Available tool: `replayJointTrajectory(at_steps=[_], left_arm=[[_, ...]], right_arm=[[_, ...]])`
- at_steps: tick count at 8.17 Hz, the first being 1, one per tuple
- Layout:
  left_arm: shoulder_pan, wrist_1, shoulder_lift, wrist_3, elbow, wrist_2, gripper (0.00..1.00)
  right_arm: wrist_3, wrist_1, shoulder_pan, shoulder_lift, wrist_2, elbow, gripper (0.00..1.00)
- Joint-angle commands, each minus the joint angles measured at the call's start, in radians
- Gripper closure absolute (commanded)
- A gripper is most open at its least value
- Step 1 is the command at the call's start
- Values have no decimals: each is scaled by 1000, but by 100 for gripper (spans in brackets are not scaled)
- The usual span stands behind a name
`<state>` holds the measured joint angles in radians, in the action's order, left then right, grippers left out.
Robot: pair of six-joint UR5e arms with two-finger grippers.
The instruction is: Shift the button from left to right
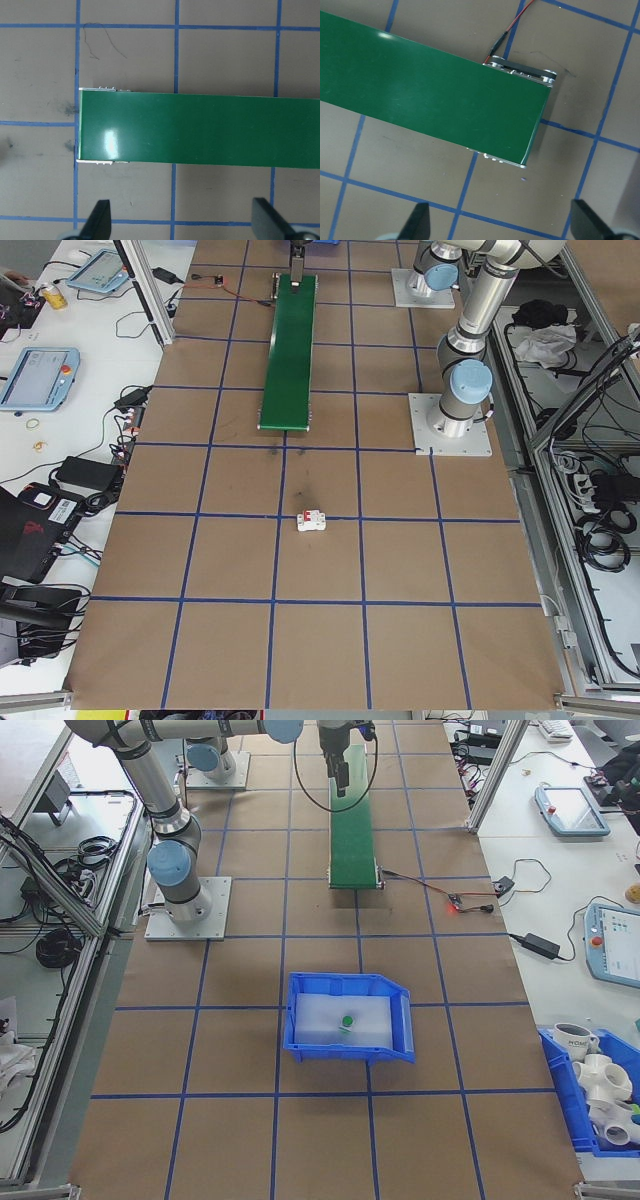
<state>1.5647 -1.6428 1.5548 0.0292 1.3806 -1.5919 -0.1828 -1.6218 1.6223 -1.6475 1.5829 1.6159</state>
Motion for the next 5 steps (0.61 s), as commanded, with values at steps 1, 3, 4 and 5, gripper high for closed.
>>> replayJointTrajectory(at_steps=[1,3,4,5], left_arm=[[0,1,1,0,1,6,0],[0,0,1,0,1,6,0],[0,0,1,0,1,6,0],[0,0,1,0,1,6,0]], right_arm=[[160,17,76,9,2,1,0],[160,16,74,9,11,1,0],[160,16,74,9,11,1,0],[160,16,74,9,11,1,0]])
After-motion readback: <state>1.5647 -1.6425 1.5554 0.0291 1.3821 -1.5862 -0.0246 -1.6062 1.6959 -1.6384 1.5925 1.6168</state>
